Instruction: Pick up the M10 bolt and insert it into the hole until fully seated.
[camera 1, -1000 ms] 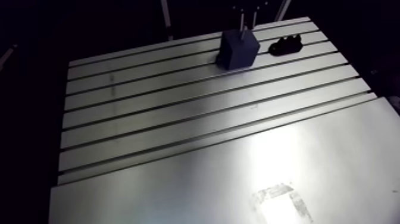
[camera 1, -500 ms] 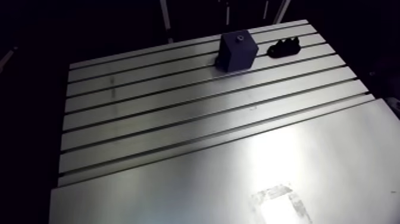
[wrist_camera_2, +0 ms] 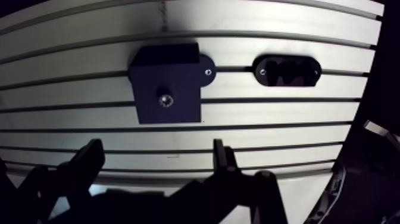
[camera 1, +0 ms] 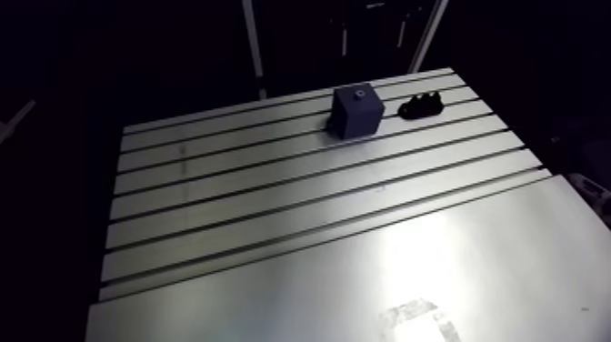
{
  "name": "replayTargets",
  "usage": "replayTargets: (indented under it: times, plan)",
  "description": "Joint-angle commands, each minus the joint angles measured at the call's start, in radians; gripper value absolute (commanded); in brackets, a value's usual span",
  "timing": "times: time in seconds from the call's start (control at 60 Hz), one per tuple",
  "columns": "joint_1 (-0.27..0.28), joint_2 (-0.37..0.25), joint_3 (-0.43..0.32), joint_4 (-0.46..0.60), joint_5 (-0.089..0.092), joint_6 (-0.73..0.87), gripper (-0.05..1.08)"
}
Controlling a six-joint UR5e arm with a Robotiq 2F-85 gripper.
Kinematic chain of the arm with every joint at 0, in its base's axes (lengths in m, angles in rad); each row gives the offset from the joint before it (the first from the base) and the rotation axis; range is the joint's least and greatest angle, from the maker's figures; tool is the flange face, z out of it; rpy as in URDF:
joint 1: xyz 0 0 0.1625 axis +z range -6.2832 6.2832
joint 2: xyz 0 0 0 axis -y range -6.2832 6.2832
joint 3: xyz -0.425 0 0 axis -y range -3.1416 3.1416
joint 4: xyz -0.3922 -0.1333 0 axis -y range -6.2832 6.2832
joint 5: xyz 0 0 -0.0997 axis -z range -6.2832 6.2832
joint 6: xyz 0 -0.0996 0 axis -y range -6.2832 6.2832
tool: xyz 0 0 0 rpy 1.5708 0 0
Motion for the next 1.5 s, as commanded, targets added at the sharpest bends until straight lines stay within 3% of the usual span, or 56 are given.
replayTargets:
  times: [0.017,0.117,0.2,0.4,0.533,0.667,0.883,1.2,1.5]
  plan:
    - [-0.003,-0.174,0.125,-0.111,0.011,0.008,0.00]
    - [0.001,-0.242,0.217,-0.179,0.011,0.010,0.00]
    - [0.003,-0.261,0.224,-0.177,0.018,0.021,0.00]
    - [0.006,-0.325,0.203,-0.151,0.044,0.039,0.00]
    - [0.007,-0.356,0.166,-0.090,0.086,0.039,0.00]
    - [0.010,-0.362,0.122,-0.041,0.102,0.039,0.00]
    - [0.018,-0.375,0.066,0.017,0.112,0.039,0.00]
    - [0.061,-0.390,0.063,0.026,0.118,0.077,0.00]
    - [0.138,-0.389,0.062,0.030,0.104,0.110,0.00]
